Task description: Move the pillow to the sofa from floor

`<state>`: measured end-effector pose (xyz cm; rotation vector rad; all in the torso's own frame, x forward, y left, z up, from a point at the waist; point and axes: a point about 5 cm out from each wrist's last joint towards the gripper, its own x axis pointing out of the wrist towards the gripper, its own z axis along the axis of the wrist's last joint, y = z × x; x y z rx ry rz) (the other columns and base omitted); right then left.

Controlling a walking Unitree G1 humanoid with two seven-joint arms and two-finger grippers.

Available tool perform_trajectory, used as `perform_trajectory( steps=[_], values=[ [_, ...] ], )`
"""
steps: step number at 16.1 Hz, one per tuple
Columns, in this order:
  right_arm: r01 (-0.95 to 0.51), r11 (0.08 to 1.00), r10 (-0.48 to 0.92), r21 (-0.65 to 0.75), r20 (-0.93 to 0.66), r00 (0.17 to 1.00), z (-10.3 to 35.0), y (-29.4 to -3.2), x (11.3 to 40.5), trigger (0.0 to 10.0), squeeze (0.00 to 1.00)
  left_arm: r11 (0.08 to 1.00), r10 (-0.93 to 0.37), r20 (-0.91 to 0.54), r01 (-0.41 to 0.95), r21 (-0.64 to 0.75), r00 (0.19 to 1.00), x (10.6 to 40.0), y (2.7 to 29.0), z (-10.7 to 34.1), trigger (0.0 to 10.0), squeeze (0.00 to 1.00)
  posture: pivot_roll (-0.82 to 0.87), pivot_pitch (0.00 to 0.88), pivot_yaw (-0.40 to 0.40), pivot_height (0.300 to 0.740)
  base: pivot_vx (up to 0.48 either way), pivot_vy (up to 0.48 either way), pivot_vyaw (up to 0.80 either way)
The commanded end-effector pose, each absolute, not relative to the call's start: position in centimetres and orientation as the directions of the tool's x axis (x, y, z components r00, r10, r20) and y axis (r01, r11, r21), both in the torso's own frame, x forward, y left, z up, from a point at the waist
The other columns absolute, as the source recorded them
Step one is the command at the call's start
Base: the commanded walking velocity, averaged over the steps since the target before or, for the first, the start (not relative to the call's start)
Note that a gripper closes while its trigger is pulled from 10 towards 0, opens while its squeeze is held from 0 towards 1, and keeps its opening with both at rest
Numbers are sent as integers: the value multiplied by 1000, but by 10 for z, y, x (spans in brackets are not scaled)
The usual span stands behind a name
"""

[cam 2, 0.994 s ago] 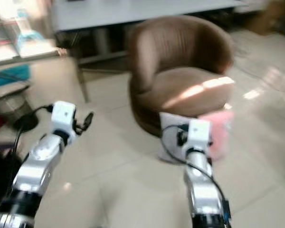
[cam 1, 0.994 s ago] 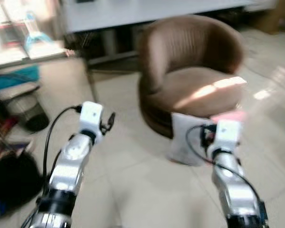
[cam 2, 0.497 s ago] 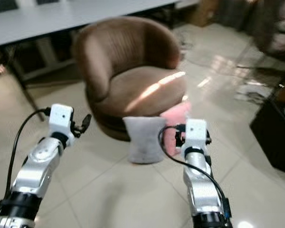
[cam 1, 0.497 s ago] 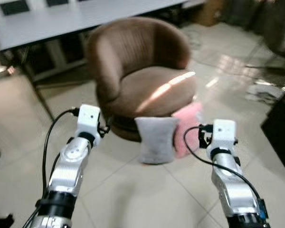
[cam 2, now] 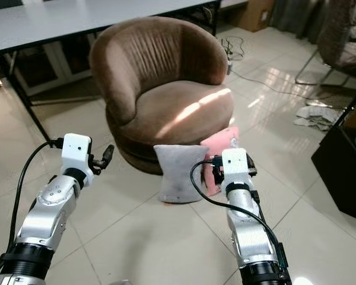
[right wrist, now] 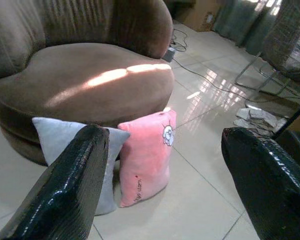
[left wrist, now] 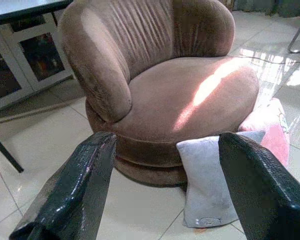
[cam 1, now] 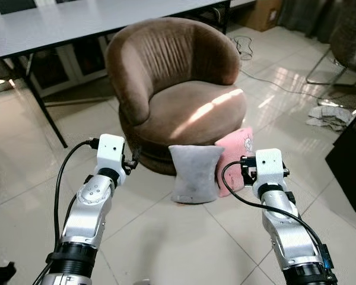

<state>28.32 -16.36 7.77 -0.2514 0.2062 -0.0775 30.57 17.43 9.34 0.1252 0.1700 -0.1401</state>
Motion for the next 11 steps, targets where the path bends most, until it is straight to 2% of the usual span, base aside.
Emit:
perform_trajectory(
  steps=[1,3,5,11],
  values=[
    [41,965,-98,-260,-211,973,74,-165,282,10000,0,980,-130,-169,152,128,977,305,172,96,10000,39,-36,0,25,740,0,0,0],
    [45,963,-104,-264,-213,972,73,-166,281,10000,0,979,-134,-163,156,134,978,307,171,99,10000,39,-38,0,29,740,266,0,731],
    [84,971,-134,-224,-218,967,72,-168,280,10000,0,978,-137,-160,159,135,977,308,171,100,10000,39,-39,0,35,740,289,0,0],
    [87,970,-138,-226,-221,966,71,-169,280,10000,0,977,-140,-162,163,136,977,308,171,101,10000,31,-36,0,35,740,289,0,0]
  ],
)
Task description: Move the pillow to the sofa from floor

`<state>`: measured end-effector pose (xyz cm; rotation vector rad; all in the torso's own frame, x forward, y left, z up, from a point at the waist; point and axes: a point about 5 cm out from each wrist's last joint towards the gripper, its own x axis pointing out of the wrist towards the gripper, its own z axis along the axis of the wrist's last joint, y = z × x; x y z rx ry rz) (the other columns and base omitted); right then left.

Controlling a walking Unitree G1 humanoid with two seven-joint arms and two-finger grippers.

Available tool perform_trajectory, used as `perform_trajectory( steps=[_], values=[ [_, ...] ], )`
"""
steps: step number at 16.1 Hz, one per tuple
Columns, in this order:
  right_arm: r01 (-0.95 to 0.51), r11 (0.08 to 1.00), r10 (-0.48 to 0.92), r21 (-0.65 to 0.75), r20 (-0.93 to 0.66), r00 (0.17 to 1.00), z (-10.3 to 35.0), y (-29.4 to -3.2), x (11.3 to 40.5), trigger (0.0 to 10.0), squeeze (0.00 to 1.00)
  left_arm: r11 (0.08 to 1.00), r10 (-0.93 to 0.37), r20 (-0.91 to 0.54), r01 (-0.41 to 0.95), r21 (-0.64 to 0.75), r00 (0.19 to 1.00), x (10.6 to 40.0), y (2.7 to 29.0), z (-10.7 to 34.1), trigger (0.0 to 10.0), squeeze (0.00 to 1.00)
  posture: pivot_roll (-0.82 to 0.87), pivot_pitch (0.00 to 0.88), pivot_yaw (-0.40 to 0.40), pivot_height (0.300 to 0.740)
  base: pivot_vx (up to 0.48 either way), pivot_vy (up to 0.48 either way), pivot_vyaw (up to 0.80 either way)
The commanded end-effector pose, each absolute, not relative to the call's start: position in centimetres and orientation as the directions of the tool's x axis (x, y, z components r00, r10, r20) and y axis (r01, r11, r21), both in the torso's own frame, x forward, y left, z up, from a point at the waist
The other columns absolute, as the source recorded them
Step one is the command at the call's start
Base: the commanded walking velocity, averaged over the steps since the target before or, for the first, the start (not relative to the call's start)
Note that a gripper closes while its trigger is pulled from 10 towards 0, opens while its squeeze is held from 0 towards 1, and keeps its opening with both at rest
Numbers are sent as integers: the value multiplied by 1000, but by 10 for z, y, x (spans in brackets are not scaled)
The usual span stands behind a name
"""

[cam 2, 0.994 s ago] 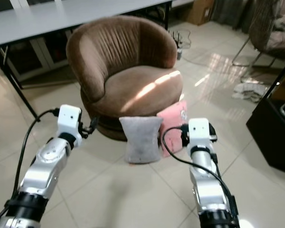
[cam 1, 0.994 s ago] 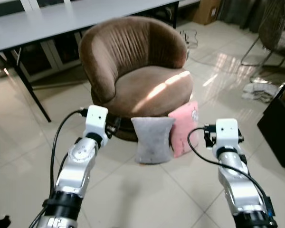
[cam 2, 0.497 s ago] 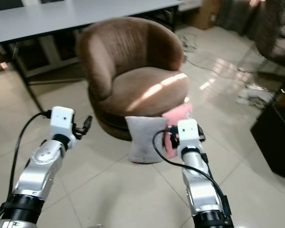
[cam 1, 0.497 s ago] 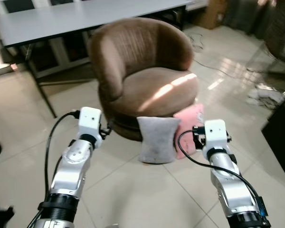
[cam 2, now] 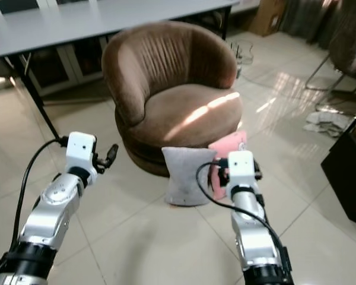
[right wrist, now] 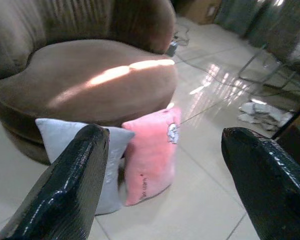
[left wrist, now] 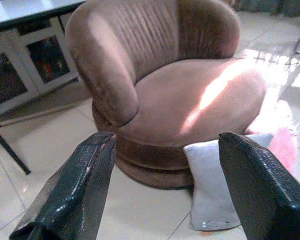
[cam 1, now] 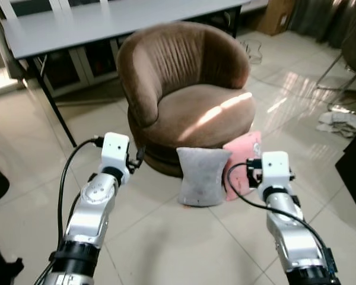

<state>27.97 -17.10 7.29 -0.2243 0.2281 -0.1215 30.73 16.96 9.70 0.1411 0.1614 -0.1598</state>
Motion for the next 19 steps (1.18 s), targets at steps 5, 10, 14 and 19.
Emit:
perform_trajectory(
  steps=[5,10,14,19],
  values=[
    [91,970,-142,-224,-223,965,71,-168,280,10000,0,976,-145,-162,169,140,976,309,171,101,10000,35,-36,0,40,740,289,0,0],
    [102,970,-154,-218,-235,960,68,-170,278,10000,0,974,-150,-167,175,144,974,309,171,101,10000,35,-34,0,42,740,290,0,0],
    [110,974,-157,-197,-244,957,67,-171,278,10000,0,973,-154,-170,179,144,973,309,170,101,10000,35,-34,0,44,740,292,0,-600],
    [100,972,-152,-215,-241,958,67,-170,279,10000,0,975,-151,-173,175,135,973,309,171,100,10000,43,-34,0,45,740,287,0,0]
  ],
)
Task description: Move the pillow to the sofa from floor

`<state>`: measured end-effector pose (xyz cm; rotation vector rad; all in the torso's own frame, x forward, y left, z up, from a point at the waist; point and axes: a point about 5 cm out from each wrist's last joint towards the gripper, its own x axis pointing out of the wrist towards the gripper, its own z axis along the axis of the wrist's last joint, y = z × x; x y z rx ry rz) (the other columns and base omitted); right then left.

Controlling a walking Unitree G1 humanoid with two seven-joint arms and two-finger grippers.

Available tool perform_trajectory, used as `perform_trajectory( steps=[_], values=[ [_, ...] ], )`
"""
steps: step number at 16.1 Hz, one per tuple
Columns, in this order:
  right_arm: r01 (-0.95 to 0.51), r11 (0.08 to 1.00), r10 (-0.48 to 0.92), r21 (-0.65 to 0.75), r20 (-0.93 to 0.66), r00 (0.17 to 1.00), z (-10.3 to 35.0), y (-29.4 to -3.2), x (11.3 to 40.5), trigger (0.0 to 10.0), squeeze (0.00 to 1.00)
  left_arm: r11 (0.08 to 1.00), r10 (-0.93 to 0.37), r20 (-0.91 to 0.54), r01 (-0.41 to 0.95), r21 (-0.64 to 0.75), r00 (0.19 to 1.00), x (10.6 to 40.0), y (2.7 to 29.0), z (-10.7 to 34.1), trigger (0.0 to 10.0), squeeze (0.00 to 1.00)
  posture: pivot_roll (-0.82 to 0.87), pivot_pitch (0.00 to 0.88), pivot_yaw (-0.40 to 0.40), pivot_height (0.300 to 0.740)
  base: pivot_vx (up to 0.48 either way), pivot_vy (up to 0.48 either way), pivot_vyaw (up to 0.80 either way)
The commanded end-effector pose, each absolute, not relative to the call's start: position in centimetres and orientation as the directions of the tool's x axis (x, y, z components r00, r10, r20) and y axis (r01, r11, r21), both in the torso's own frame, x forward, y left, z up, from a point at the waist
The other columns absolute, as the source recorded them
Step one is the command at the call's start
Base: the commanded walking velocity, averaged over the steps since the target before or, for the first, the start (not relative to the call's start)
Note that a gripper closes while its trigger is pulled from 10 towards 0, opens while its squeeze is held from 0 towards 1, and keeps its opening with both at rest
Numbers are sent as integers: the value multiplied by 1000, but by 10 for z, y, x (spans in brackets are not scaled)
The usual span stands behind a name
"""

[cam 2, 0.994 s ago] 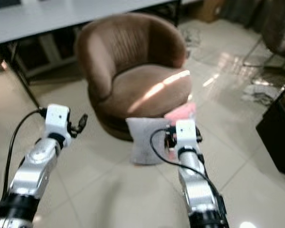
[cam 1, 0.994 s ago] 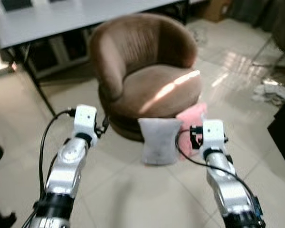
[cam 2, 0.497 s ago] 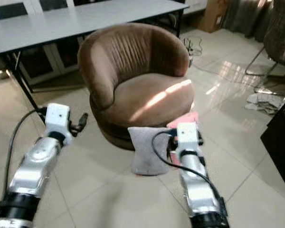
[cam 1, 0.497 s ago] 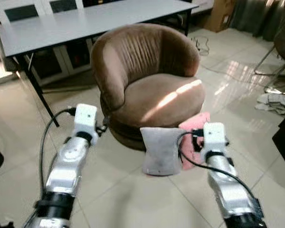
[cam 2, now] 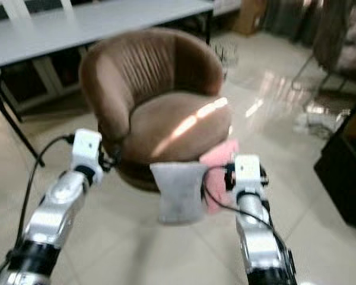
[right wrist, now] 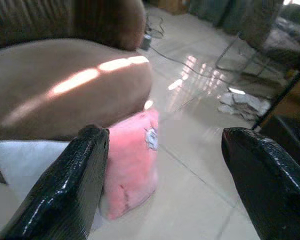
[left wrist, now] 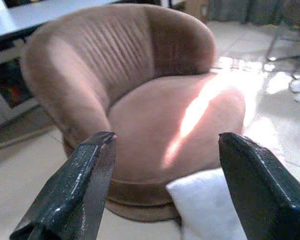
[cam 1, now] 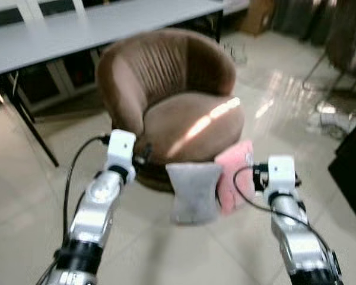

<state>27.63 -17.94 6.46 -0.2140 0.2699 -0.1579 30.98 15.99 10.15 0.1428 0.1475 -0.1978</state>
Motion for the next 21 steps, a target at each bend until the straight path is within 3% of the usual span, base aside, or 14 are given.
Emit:
perform_trajectory(
  steps=[1,9,13,21],
  values=[
    [99,971,-151,-216,-241,959,67,-170,279,10000,0,976,-149,-175,173,134,973,309,171,100,10000,39,-34,0,42,740,285,0,0],
    [100,974,-151,-203,-254,955,66,-170,279,10000,0,977,-147,-173,170,129,974,308,171,99,10000,39,-35,0,39,740,288,0,0],
    [110,973,-162,-203,-262,951,64,-173,277,10000,0,976,-150,-174,174,131,973,308,170,98,10000,35,-37,0,39,740,295,0,-800],
    [99,971,-156,-219,-264,952,63,-172,277,10000,0,976,-150,-171,173,133,974,306,170,98,10000,31,-37,0,37,740,387,0,0]
  ],
)
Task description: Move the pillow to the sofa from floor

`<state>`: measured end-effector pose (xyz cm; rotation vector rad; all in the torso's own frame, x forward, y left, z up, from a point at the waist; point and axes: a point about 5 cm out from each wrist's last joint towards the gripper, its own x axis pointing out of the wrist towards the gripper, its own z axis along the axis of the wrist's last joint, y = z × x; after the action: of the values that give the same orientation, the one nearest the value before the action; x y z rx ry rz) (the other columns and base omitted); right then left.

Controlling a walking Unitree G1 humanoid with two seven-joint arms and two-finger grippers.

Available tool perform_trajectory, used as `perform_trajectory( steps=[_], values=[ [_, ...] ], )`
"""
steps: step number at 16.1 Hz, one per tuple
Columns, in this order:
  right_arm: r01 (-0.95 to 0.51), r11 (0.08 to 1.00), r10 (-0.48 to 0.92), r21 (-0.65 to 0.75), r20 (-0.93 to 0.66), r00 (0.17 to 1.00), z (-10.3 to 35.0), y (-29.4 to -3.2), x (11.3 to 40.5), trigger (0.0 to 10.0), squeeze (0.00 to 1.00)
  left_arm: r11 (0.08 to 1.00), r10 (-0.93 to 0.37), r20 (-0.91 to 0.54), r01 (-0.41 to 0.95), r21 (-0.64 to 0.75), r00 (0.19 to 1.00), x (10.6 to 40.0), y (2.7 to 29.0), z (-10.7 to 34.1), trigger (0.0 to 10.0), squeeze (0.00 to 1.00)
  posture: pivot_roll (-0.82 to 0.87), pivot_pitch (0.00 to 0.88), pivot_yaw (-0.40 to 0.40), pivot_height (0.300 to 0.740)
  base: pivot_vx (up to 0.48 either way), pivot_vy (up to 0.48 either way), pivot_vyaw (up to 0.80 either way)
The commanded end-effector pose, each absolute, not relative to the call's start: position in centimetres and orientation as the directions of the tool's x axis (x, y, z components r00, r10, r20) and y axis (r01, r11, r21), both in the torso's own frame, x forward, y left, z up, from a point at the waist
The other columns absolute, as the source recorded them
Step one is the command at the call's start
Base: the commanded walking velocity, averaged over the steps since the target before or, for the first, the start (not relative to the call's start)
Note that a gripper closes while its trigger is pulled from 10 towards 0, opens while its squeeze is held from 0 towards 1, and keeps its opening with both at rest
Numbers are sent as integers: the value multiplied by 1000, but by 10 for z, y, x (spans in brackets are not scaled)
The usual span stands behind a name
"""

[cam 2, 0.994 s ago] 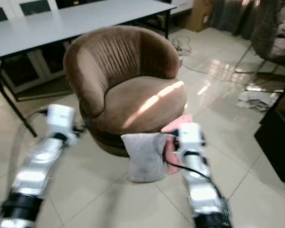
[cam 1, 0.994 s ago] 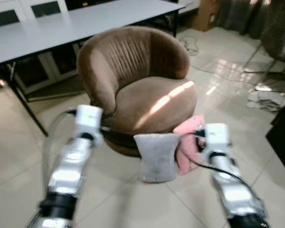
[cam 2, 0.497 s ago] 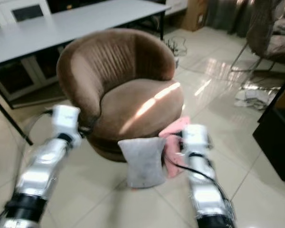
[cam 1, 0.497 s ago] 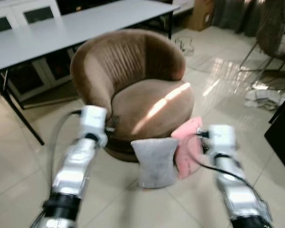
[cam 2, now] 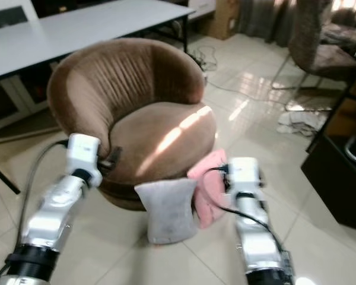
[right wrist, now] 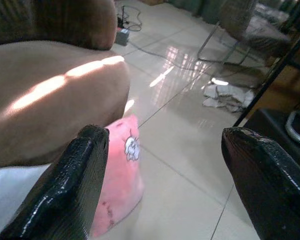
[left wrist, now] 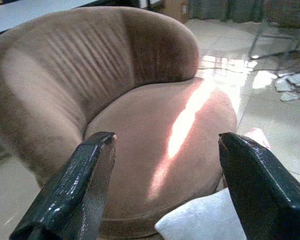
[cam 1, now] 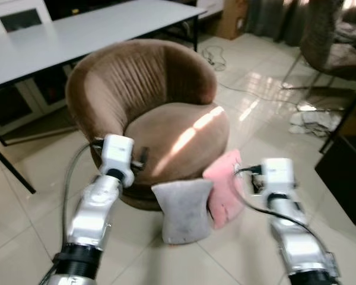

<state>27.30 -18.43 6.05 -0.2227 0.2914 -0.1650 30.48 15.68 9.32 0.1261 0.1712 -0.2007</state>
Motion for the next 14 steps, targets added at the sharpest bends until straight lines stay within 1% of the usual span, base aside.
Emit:
perform_trajectory(
  steps=[1,14],
  values=[
    [97,971,-155,-219,-263,952,63,-171,276,10000,0,976,-150,-171,174,133,974,306,170,98,10000,27,-37,0,38,740,416,0,0],
    [80,971,-141,-226,-269,953,62,-169,276,10000,0,975,-152,-181,178,133,972,306,170,97,10000,20,-37,0,40,740,410,0,0]
  ],
)
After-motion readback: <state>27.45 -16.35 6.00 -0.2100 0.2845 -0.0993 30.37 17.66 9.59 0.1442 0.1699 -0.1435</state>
